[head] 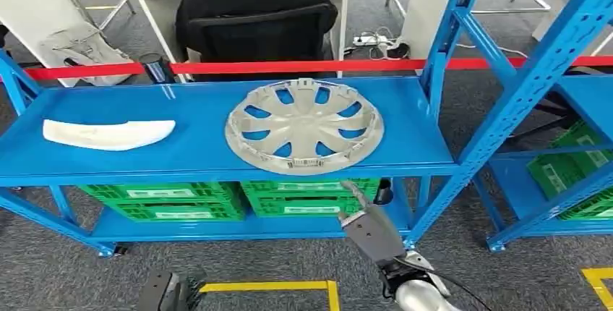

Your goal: Take the parts from the cabinet and place them on the table.

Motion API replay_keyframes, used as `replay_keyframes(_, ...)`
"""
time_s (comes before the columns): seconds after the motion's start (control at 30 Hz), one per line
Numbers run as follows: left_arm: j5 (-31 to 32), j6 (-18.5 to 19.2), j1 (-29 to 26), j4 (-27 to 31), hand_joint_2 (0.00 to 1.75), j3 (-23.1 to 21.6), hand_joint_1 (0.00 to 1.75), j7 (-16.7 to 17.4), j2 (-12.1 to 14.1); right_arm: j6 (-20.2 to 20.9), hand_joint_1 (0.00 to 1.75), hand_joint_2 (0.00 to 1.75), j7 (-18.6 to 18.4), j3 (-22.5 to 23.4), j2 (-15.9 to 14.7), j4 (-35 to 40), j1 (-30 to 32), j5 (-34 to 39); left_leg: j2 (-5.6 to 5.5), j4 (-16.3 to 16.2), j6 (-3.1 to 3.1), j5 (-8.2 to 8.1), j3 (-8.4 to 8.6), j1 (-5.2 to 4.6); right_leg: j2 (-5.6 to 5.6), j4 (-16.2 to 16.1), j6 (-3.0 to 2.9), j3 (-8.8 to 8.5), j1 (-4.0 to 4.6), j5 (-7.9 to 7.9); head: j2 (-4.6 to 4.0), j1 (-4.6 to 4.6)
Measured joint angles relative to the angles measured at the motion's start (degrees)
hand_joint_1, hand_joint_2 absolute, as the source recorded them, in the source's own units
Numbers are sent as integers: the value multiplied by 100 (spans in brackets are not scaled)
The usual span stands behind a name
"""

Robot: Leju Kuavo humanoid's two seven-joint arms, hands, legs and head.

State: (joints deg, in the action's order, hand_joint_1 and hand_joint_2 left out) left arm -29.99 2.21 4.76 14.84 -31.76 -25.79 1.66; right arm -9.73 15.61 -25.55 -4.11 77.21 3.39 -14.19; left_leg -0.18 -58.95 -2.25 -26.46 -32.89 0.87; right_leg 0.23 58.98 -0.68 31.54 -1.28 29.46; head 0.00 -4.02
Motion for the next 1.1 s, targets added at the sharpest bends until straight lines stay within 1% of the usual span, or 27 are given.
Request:
replay_keyframes(0.03,7,11,5,-4,0,0,0,-4,-9,-22,0,0,-86,22,-31,238,-7,-88,14,78,17,-241,-5,-33,1,25,31,-3,10,4,2,-2)
replay_keyframes(0.07,11,22,11,-4,0,0,0,-11,-9,-28,0,0,-160,48,-59,472,-6,-173,17,42,90,-267,-18,-52,-3,7,80,29,19,8,0,4)
replay_keyframes(0.1,13,26,-6,-4,0,0,0,-13,-11,-26,0,0,-208,81,-85,675,-11,-247,9,56,134,-111,-8,-53,-3,3,116,31,23,22,0,2)
replay_keyframes(0.13,15,44,-28,-4,0,0,0,-13,-24,-7,0,175,-237,133,-122,899,-23,-312,0,78,109,-73,2,-20,-9,34,77,17,41,62,2,11)
replay_keyframes(0.17,20,52,-28,-7,0,2,0,-15,-22,22,0,175,-250,177,-157,1069,-55,-369,-2,74,107,-73,-1,-36,-4,19,-62,17,41,1,0,20)
replay_keyframes(0.2,28,59,-20,-7,0,2,0,-15,-20,101,0,175,-313,245,-199,1254,-97,-424,-4,74,126,-73,-3,-50,0,-6,-62,7,37,4,0,19)
replay_keyframes(0.23,46,68,-10,-4,0,2,0,-15,-24,149,0,175,-342,311,-238,1416,-141,-454,-7,74,159,-82,-1,-58,-1,-29,-54,-7,32,2,0,17)
replay_keyframes(0.27,63,74,-6,0,0,2,0,-15,-33,188,0,175,-348,385,-276,1560,-194,-490,-8,75,169,-85,2,-60,-2,-54,-47,-23,32,-2,2,20)
replay_keyframes(0.3,68,78,-5,2,0,2,0,-15,-37,201,0,175,-361,469,-321,1703,-264,-527,-8,75,184,-90,4,-60,-2,-77,-22,-32,33,-13,2,17)
replay_keyframes(0.33,72,81,-3,2,0,2,0,-15,-46,238,0,175,-383,539,-365,1806,-328,-598,-6,75,201,-94,3,-61,-2,-101,28,-42,31,-20,0,17)
replay_keyframes(0.37,77,81,3,2,0,2,0,-9,-48,280,0,175,-396,597,-415,1897,-380,-669,-5,74,210,-95,3,-63,-2,-125,106,-55,24,-31,0,20)
replay_keyframes(0.4,81,81,12,2,0,2,0,-7,-48,326,0,175,-398,652,-464,1982,-420,-739,-5,74,221,-96,3,-64,-2,-148,171,-67,20,-33,0,17)
replay_keyframes(0.43,83,81,19,4,0,2,0,4,-48,371,0,175,-394,701,-500,2045,-455,-795,-6,74,225,-96,4,-64,-2,-158,196,-73,19,-38,2,20)
replay_keyframes(0.57,83,72,21,4,0,2,0,24,-48,453,0,175,-374,783,-573,2163,-575,-872,-5,74,226,-95,6,-67,-3,-163,223,-74,17,-42,0,17)
replay_keyframes(0.7,83,72,19,4,0,2,0,24,-48,472,0,175,-370,824,-621,2213,-634,-891,-6,80,225,-95,15,-65,-5,-160,224,-73,20,-41,2,17)
replay_keyframes(0.73,83,72,20,4,0,2,0,24,-48,472,0,0,-370,824,-625,2213,-642,-896,-6,81,225,-95,19,-65,-4,-158,224,-74,21,-40,2,17)
replay_keyframes(1.1,133,66,20,13,0,2,0,24,-50,577,0,0,-357,822,-776,2215,-732,-863,-6,103,219,-91,27,-63,-5,-153,212,-72,24,-32,0,17)
